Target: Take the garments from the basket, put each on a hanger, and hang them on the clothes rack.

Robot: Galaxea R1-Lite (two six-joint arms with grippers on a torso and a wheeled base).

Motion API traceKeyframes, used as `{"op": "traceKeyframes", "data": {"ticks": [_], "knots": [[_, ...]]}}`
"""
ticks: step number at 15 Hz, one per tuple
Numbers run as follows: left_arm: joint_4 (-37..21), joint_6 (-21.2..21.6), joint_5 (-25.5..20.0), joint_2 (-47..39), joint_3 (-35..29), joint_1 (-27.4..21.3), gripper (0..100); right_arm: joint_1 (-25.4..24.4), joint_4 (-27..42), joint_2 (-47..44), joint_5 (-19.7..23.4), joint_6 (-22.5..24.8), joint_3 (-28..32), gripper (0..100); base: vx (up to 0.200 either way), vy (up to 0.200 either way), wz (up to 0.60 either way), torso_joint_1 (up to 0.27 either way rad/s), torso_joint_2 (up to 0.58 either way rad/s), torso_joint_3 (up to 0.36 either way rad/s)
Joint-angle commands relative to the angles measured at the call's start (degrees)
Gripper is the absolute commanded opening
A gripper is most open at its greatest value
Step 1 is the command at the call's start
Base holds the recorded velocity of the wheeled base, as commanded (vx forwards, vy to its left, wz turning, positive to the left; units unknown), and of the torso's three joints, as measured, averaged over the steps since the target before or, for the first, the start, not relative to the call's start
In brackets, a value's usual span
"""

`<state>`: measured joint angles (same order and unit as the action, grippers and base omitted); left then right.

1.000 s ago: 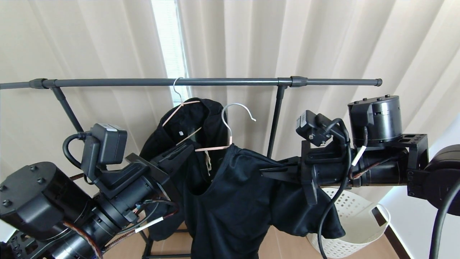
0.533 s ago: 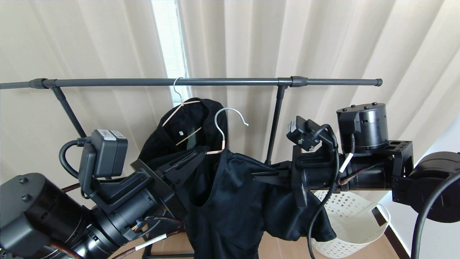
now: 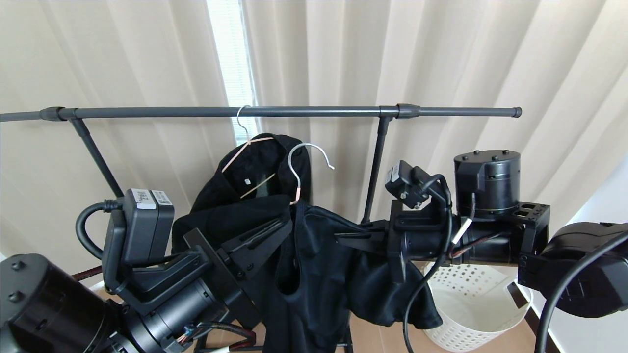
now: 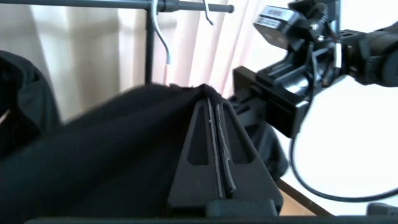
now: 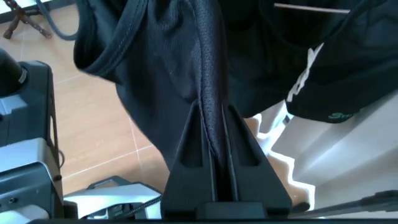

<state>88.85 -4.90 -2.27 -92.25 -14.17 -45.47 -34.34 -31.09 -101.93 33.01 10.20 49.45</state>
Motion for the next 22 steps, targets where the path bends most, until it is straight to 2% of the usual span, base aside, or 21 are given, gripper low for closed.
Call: {"op": "traceKeyframes", "data": {"ticks": [1, 4, 7, 12, 13, 19, 21, 22], "knots": [[0.01, -0.02, -0.02, -0.13, 0.1, 0.12, 0, 0.06, -1.96, -0.29, 0.12, -0.18, -1.28, 0, 0.0, 0.0, 0.0, 0.0, 0.0, 0.0], [0.28, -0.02, -0.19, -0.04, 0.63, 0.12, 0, 0.06, -13.91, -0.91, 1.27, -6.69, -4.36, 0, 0.0, 0.0, 0.0, 0.0, 0.0, 0.0], [0.45, -0.11, -0.28, -0.04, 0.81, 0.12, 0, 0.33, -16.73, -0.91, 1.27, -7.48, -4.8, 0, 0.0, 0.0, 0.0, 0.0, 0.0, 0.0], [0.36, -0.11, -0.37, -0.13, 1.16, 0.21, 0, 0.33, -16.73, -0.82, 1.27, -7.83, -4.71, 0, 0.0, 0.0, 0.0, 0.0, 0.0, 0.0], [0.45, -0.02, -0.37, -0.13, 1.33, 0.21, 100, 0.33, -16.73, -0.73, 1.27, -7.83, -4.71, 0, 0.0, 0.0, 0.0, 0.0, 0.0, 0.0], [0.54, 0.33, -0.37, 0.14, 1.68, 1.0, 100, 0.94, -16.64, -0.55, 1.18, -7.65, -4.71, 0, 0.0, 0.0, 0.0, 0.0, 0.0, 0.0], [0.63, 1.82, -0.37, 1.63, 1.6, 1.88, 100, 3.05, -16.55, -0.38, 1.18, -7.48, -4.71, 0, 0.0, 0.0, 0.0, 0.0, 0.0, 0.0], [0.63, 4.37, -0.28, 1.89, 1.77, 3.2, 100, 4.46, -16.55, -0.38, 1.27, -7.22, -4.71, 0, 0.0, 0.0, 0.0, 0.0, 0.0, 0.0]]}}
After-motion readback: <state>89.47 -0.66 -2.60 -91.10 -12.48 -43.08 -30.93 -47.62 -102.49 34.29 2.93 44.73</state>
